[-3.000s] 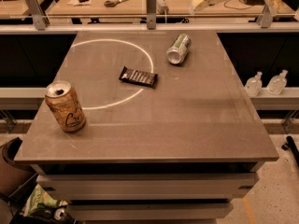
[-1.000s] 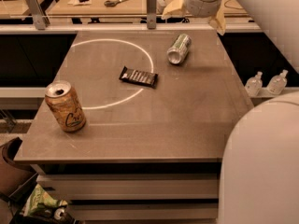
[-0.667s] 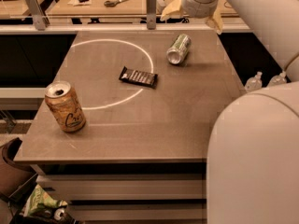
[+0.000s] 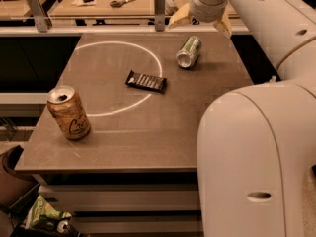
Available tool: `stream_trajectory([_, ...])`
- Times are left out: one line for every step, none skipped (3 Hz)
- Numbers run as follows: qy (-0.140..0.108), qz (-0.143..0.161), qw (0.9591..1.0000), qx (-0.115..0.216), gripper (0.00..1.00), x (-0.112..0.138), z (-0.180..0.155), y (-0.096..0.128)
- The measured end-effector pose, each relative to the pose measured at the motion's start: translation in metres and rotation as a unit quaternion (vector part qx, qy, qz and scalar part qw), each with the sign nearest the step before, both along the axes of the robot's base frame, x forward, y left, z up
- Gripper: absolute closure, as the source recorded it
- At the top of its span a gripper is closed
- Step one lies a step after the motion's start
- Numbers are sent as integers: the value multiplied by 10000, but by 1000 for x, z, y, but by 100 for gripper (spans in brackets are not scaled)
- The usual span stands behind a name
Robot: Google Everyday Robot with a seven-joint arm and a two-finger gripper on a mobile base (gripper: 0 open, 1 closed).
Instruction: Place green can upright
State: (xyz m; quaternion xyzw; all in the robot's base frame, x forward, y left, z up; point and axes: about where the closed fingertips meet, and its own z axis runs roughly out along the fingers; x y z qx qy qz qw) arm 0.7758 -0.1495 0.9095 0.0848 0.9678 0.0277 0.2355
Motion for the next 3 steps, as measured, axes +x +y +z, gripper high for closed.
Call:
stream_trajectory([303,242,9992,0,0,-1,-11,2])
stream_trajectory([491,420,9979,30,0,-2,-19,5])
stream_trajectory([642,576,9963,50,0,-1,-25,13])
